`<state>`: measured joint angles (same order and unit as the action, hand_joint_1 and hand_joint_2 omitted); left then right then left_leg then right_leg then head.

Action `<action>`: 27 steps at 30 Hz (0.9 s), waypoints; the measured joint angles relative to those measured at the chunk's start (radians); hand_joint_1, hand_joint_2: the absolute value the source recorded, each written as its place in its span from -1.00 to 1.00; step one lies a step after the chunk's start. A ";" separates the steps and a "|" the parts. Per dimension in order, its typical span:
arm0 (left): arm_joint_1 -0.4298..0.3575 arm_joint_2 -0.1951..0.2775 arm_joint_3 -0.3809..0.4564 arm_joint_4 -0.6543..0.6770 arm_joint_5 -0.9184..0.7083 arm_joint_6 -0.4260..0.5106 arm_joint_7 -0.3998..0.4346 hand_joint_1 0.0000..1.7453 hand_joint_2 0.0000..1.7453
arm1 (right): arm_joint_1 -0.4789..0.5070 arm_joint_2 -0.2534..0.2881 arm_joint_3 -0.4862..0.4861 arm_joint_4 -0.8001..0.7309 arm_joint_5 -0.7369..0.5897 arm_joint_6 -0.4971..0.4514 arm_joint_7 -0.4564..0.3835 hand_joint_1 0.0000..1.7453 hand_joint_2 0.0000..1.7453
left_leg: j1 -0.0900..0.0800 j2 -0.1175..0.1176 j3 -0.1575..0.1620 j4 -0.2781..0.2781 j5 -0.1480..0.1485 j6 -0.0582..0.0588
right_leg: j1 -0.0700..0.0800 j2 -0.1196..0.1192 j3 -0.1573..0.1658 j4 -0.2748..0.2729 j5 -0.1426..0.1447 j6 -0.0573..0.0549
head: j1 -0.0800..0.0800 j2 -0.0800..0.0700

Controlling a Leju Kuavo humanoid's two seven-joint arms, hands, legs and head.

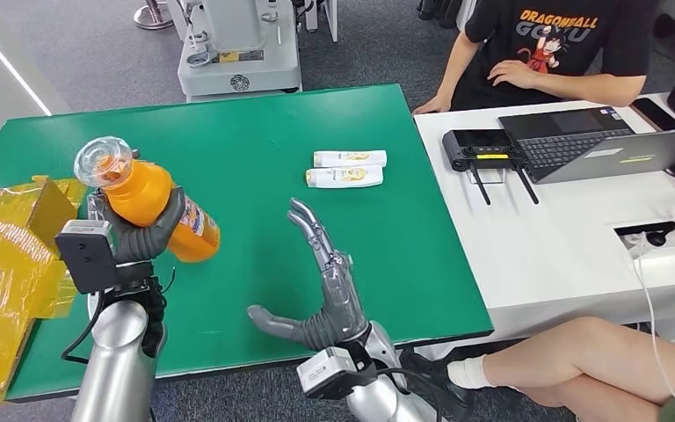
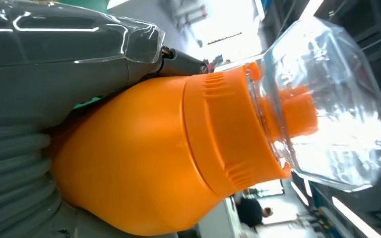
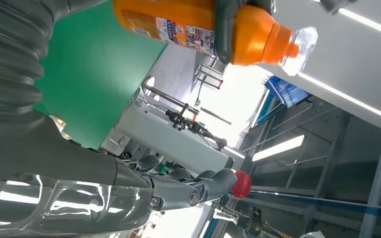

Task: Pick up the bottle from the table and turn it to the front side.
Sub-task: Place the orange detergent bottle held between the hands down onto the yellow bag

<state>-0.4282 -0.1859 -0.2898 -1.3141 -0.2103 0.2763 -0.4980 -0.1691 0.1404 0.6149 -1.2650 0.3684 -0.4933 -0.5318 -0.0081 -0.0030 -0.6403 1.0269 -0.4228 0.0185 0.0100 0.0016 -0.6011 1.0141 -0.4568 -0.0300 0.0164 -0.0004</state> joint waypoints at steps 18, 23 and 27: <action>-0.313 0.395 0.016 0.266 -0.515 0.028 0.140 1.00 1.00 | 0.112 -0.008 -0.013 -0.104 0.043 0.008 0.029 -1.00 1.00 | 0.001 0.003 0.000 0.000 0.001 -0.002 | 0.001 0.003 -0.001 0.000 0.000 -0.001 | 0.000 0.000; -0.376 0.501 -0.048 0.397 -0.632 0.024 0.159 1.00 1.00 | 0.138 -0.008 -0.020 -0.134 0.056 0.024 0.031 -1.00 1.00 | 0.000 0.006 0.001 -0.001 0.001 -0.002 | 0.000 0.006 -0.001 0.000 0.001 -0.002 | 0.000 0.000; -0.352 0.559 -0.081 0.444 -0.659 0.036 0.162 1.00 1.00 | 0.141 -0.008 -0.022 -0.141 0.056 0.037 0.031 -1.00 1.00 | 0.001 0.006 0.001 -0.001 0.001 -0.002 | 0.001 0.007 -0.002 0.000 0.001 -0.002 | 0.000 0.000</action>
<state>-0.7804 0.3727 -0.3709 -0.8697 -0.8693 0.3119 -0.3365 -0.0285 0.1328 0.5933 -1.4060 0.4242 -0.4566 -0.5013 -0.0073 0.0030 -0.6395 1.0264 -0.4223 0.0167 0.0106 0.0082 -0.6027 1.0145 -0.4563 -0.0317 0.0167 -0.0004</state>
